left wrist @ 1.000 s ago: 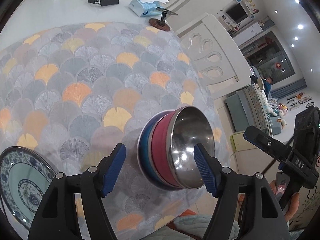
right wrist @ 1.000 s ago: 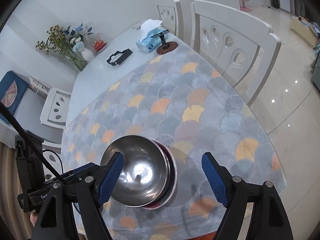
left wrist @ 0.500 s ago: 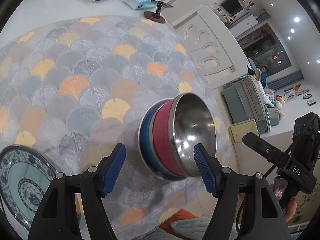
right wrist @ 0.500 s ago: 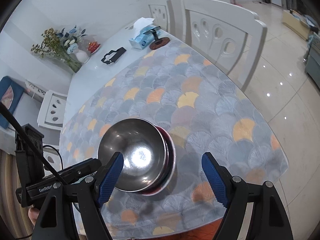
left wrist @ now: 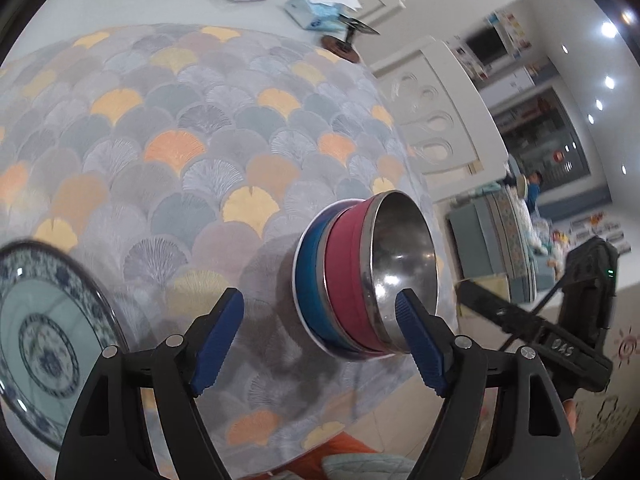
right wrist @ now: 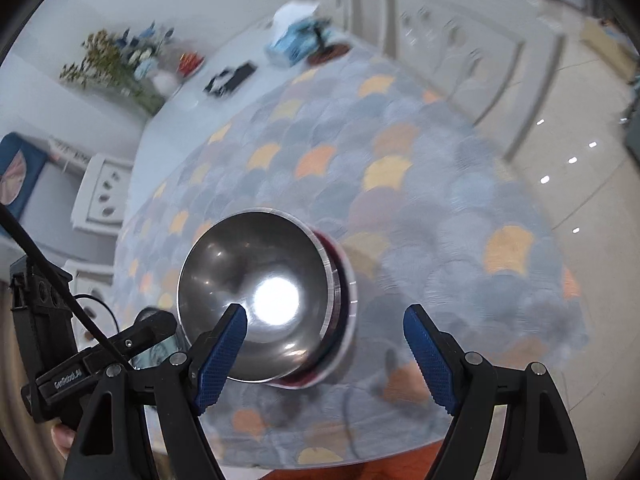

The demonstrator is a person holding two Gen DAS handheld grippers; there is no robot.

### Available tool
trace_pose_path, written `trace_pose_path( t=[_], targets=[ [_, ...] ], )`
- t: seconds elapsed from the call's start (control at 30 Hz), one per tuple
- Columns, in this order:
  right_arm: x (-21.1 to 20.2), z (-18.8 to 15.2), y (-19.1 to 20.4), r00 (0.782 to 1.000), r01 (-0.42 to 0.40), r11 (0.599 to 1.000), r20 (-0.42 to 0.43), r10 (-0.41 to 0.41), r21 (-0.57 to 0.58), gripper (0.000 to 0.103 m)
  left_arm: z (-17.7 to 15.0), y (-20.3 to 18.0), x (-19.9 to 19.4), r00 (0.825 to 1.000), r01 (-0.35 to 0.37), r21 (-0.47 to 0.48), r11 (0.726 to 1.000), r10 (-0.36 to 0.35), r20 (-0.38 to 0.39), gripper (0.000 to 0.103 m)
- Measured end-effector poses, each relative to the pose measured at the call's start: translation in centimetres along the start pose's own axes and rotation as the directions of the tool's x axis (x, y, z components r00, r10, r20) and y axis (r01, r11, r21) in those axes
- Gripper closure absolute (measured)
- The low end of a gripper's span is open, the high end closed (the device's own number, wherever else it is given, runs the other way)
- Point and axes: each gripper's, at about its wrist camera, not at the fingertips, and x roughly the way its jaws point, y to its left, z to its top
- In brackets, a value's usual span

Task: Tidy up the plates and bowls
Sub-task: 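Close both grippers on the rim of the nested bowl stack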

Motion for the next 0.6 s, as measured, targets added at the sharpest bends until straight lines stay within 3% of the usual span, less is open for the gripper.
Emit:
trace_pose_path(
  t=[0.27,0.6],
  targets=[
    [2.6,2.9,-0.8,0.996,-0.037,0.999,-0.081,0.034,-0.038,0.024,0.3,-0.1,3.6,0.993,-0.118,-0.081,0.99,0.118,-0.009,0.026],
    [4.9,4.1,-1.1,0.986,-0.071,0.992,-0.155,0.055,-0.102,0.024,0.1,1.8,3.9,0.987,-0.155,-0.198,0.968,0.161,0.013,0.026]
  ],
)
